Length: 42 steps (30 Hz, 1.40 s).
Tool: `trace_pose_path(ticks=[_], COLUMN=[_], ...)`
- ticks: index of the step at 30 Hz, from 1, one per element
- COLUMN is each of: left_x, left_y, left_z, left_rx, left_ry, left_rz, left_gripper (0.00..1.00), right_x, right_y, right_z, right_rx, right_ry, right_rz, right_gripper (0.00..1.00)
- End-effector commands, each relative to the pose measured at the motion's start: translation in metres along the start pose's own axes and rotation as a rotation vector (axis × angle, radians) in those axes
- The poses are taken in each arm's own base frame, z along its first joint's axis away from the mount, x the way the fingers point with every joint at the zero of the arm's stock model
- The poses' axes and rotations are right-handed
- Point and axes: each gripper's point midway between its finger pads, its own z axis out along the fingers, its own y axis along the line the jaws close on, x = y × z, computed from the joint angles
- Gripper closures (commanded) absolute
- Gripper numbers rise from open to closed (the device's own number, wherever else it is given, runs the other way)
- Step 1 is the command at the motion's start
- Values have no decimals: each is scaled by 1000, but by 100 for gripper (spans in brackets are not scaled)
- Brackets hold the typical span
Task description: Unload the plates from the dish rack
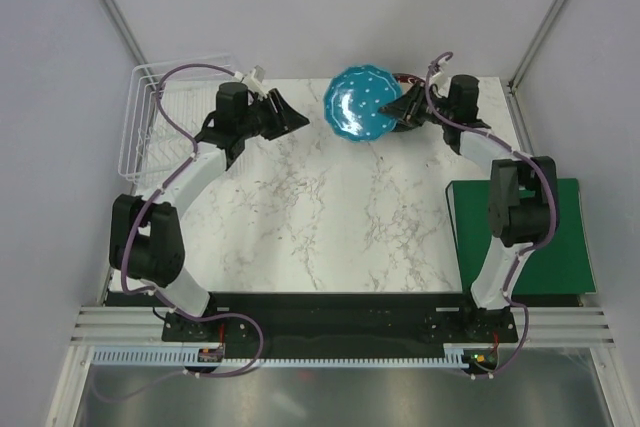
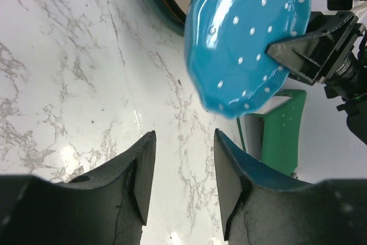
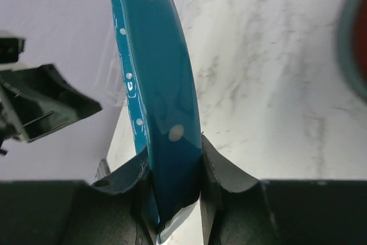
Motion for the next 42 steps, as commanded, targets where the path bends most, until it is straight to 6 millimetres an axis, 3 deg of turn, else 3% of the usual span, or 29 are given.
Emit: trace_pose_path(ticks=[1, 3, 4, 5, 6, 7, 9, 10, 14, 16, 23, 33, 34, 35, 42], left_x=[-20, -22, -20, -24, -24, -26, -32, -32, -39, -42, -41, -38, -37, -36, -32], left_y=[1, 5, 8, 7, 9, 11, 10, 12, 10, 6, -1, -3, -3, -2, -2], left_z=[-11, -13, -14, -19, -22, -25, -36, -40, -57, -68, -89, -94, -94, -94, -97], left_rx=[-65, -95, -109, -123, -136, -149, -177, -191, -232, -236, -248, -242, -241, -243, -242], left_ry=[-60, -71, -67, -87, -93, -101, -134, -135, -165, -183, -205, -200, -195, -194, -186], left_rz=[114, 127, 140, 155, 163, 185, 210, 229, 279, 303, 335, 337, 336, 333, 334], left_gripper=[47, 47, 47, 47, 47, 47, 47, 47, 47, 47, 47, 48, 48, 48, 48], right_x=[-71, -91, -90, -104, -122, -121, -141, -138, -162, -161, -160, -154, -153, -149, -143], right_y=[8, 4, -7, -18, -15, -33, -37, -54, -76, -96, -126, -140, -143, -147, -159], right_z=[-24, -24, -18, -26, -27, -22, -21, -16, -15, -12, -14, -10, -10, -9, -5], right_rx=[45, 80, 98, 119, 118, 146, 160, 183, 223, 249, 299, 302, 305, 313, 325], right_ry=[-161, -195, -181, -209, -235, -222, -247, -235, -270, -262, -259, -240, -241, -229, -212], right_rz=[-107, -119, -93, -86, -101, -69, -83, -54, -40, -11, 16, 38, 47, 69, 89], right_gripper=[100, 100, 100, 100, 100, 100, 100, 100, 100, 100, 100, 99, 86, 82, 70])
